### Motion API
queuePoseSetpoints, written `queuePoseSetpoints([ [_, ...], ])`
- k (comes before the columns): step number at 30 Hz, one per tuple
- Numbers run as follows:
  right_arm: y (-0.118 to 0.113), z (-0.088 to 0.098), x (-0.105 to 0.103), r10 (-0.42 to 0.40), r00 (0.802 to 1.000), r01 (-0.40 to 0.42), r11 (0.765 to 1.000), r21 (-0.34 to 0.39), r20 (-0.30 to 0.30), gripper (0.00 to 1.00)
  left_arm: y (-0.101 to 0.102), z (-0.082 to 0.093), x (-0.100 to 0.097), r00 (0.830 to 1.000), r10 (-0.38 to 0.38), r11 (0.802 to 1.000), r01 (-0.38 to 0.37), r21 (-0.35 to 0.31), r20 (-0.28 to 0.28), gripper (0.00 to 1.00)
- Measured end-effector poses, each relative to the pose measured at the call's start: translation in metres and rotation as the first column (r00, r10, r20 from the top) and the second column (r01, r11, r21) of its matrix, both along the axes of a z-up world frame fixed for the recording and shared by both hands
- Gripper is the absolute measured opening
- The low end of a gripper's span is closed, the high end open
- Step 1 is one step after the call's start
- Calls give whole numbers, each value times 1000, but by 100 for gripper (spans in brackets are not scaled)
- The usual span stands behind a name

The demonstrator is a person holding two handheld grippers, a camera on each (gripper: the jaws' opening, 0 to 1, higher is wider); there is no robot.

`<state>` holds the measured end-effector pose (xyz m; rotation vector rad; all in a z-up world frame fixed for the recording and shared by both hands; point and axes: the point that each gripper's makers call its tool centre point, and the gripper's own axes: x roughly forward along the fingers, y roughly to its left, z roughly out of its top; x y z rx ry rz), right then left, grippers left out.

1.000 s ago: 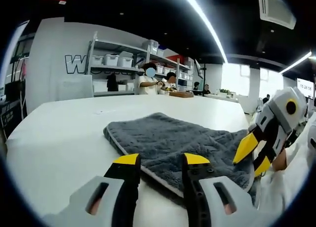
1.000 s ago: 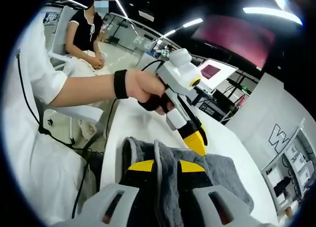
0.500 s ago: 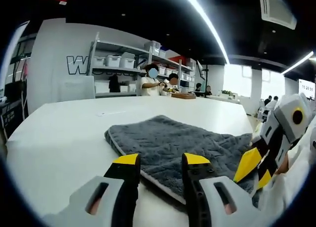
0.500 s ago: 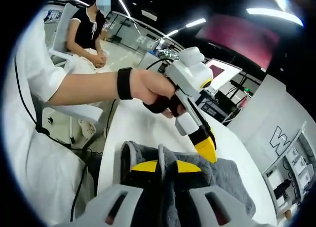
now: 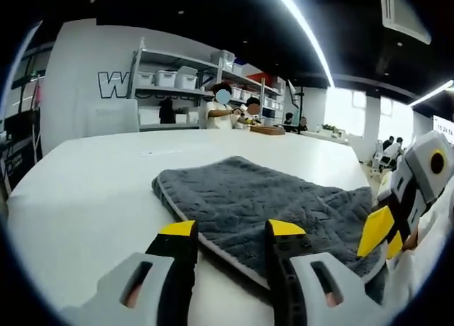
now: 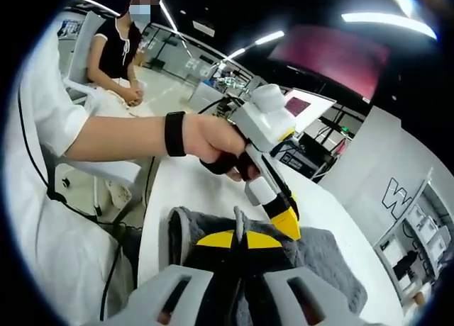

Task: Open the folded towel by lifting each exposed corner and separating the folded layers until the towel lies flat within the target outline without major curled edges

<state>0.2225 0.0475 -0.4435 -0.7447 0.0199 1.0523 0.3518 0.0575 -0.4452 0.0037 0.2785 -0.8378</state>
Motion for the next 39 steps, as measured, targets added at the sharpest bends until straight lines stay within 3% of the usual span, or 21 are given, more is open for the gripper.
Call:
queuePoseSetpoints([
  [16, -22, 6, 6, -61, 998, 62, 996, 67, -12, 0, 5, 2, 16, 997, 47, 997, -51, -61, -64, 45],
  [24, -25, 7, 5, -66, 998, 66, 994, 84, -7, 0, -4, 0, 11, 992, 41, 992, -55, -116, -120, 49],
  [33, -29, 6, 5, -75, 997, 76, 993, 90, -12, 0, -13, 10, 5, 989, 41, 975, -71, -209, -144, 52],
  [39, -30, 8, 5, -78, 997, 78, 992, 97, -9, 0, -11, 8, 9, 987, 48, 975, -80, -208, -153, 52],
])
